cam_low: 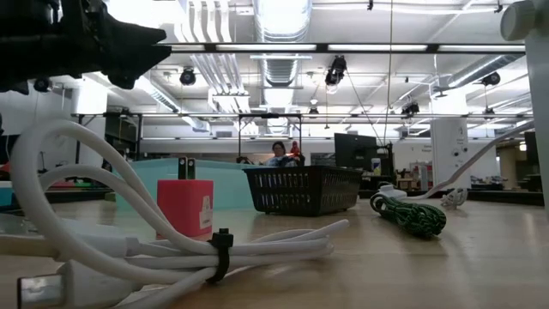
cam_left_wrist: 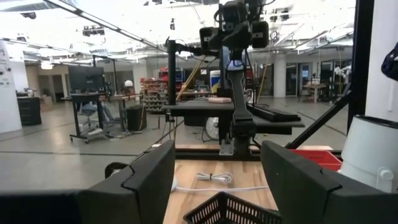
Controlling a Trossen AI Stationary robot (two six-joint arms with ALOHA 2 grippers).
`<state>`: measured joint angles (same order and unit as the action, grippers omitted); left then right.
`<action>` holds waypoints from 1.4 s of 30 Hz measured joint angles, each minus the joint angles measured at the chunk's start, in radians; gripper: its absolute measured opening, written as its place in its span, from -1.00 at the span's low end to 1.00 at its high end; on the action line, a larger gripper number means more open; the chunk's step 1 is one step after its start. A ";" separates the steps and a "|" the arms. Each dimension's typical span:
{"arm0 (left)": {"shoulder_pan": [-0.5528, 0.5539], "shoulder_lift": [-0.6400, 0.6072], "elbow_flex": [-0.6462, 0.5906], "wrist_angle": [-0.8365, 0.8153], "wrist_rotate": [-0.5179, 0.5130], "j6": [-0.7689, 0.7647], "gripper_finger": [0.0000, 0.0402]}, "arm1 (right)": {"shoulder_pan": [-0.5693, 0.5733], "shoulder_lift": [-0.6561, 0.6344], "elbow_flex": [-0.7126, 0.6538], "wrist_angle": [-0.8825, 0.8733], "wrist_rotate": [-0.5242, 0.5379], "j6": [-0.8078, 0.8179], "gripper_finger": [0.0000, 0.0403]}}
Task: Pick and place items into bin
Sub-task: Put the top white charger cable into the green bin
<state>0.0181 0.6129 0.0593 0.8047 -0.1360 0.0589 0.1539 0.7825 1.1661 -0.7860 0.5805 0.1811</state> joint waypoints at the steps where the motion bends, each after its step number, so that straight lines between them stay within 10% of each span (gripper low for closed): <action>1: 0.000 0.003 0.000 -0.001 0.000 0.000 0.11 | 0.000 0.011 0.013 -0.012 0.000 -0.001 -0.20; 42: 0.000 0.032 0.002 0.026 0.000 0.001 0.11 | -0.332 0.414 0.220 -0.079 -0.136 -0.297 -0.34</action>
<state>0.0185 0.6452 0.0613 0.8307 -0.1360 0.0597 -0.1780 1.1967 1.3862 -0.8646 0.4442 -0.1162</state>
